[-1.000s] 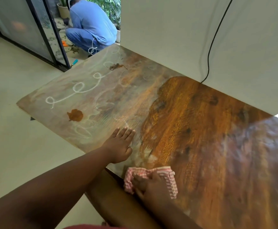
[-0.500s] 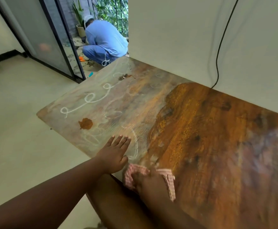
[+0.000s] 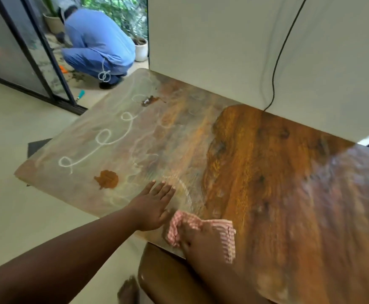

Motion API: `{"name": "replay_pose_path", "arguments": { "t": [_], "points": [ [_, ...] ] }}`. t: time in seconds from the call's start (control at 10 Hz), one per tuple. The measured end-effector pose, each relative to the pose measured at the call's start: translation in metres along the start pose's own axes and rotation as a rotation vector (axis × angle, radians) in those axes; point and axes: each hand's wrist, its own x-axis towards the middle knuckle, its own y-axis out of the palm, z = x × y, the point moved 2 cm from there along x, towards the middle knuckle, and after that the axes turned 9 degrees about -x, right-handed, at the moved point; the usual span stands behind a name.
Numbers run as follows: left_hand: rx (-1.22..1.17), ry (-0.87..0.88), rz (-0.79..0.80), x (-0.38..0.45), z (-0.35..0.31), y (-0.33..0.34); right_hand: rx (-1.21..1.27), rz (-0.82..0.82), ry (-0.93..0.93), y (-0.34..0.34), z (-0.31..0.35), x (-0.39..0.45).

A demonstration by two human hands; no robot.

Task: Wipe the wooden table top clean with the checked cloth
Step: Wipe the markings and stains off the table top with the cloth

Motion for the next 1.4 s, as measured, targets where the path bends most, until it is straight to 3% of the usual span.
{"name": "replay_pose_path", "arguments": {
  "t": [0.1,0.2,0.4,0.5,0.7,0.8,0.9,1.0,1.1,1.2,1.3,1.4],
  "points": [
    [0.030,0.092,0.015,0.010,0.012,-0.002,-0.041,0.116,0.021,0.009,-0.022,-0.035],
    [0.051,0.157,0.026,0.022,0.017,-0.005,0.083,0.072,0.271,-0.022,-0.049,-0.064],
    [0.046,0.257,0.038,0.040,-0.004,-0.012,0.104,0.070,0.590,-0.013,-0.093,-0.066],
    [0.008,0.270,0.031,0.047,-0.016,-0.011,0.102,0.052,0.394,0.000,-0.045,-0.037],
    [-0.025,0.244,0.031,0.046,-0.019,-0.011,0.218,0.228,0.103,-0.002,-0.010,-0.033],
    [-0.033,0.195,0.021,0.040,-0.010,-0.010,0.600,0.163,0.351,-0.021,-0.039,-0.053],
    [-0.059,0.122,0.007,0.033,-0.006,-0.007,0.436,0.099,0.453,-0.021,-0.089,-0.027],
    [-0.095,0.060,-0.024,0.025,-0.005,-0.005,0.297,-0.102,0.485,-0.010,-0.118,0.027],
    [-0.121,0.014,-0.061,0.014,-0.006,-0.008,0.246,-0.136,0.358,0.003,-0.095,0.083],
    [-0.107,-0.058,-0.081,0.004,-0.004,-0.016,0.276,-0.072,0.138,0.002,-0.019,0.071],
    [-0.150,-0.185,-0.155,0.002,0.005,-0.020,0.258,-0.027,-0.242,0.014,0.006,0.021],
    [-0.142,-0.241,-0.155,-0.006,0.009,-0.018,0.340,0.008,-0.316,0.018,-0.041,0.012]
  ]
}}
